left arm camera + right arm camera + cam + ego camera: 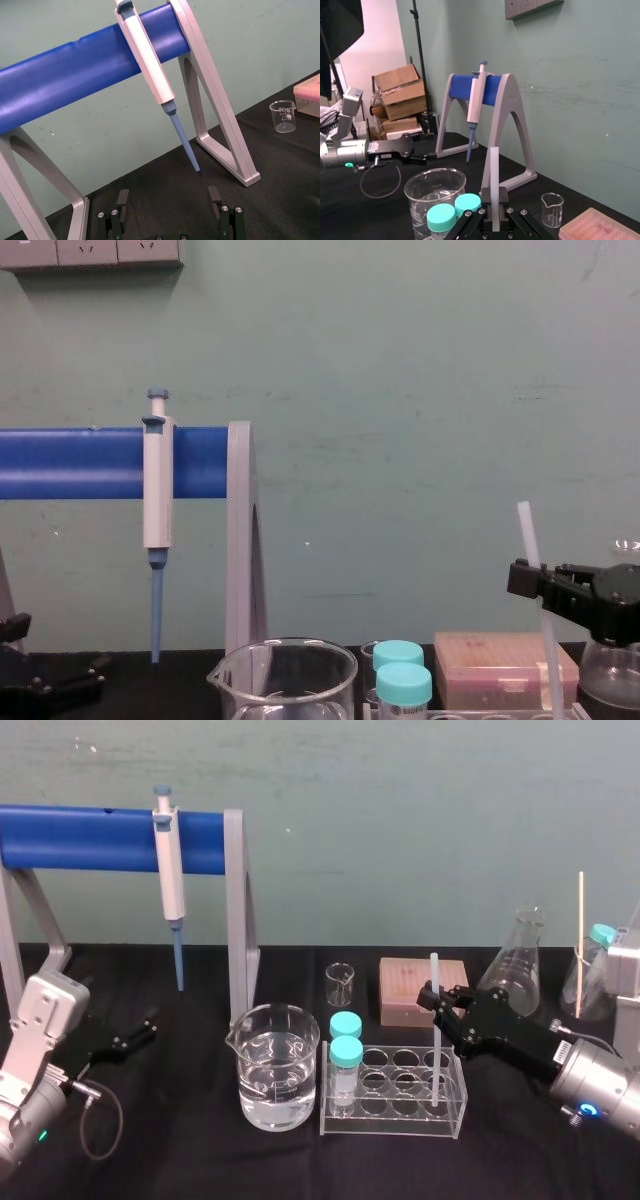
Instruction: Pick up the stirring rod with one hand, then place it down.
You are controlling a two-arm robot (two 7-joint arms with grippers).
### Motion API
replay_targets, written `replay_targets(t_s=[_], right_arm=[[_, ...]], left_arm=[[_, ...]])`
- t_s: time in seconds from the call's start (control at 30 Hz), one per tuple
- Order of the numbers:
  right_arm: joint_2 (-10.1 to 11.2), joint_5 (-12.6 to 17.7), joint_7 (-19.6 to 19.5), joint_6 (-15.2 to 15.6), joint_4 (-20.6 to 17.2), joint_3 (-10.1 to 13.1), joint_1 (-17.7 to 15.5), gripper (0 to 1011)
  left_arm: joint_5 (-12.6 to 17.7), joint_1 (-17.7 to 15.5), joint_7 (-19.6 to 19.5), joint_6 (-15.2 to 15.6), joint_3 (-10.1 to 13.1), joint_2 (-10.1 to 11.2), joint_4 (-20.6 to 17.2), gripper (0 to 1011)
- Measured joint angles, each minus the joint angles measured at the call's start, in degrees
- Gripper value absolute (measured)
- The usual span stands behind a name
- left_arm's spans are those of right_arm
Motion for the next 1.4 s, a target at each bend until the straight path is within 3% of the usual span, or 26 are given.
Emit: replay_targets(t_s=[0.5, 1.4], right_arm=[[-1.8, -0.6, 0.3, -0.6, 3.3, 0.0, 0.6, 72], [-2.2, -1.5, 0.2, 0.2, 4.1, -0.3, 0.8, 87]], left_arm=[[0.0, 0.0, 0.0, 0.0, 0.0, 0.0, 0.0, 1000], [0.0, 0.0, 0.0, 0.0, 0.0, 0.0, 0.0, 1000]])
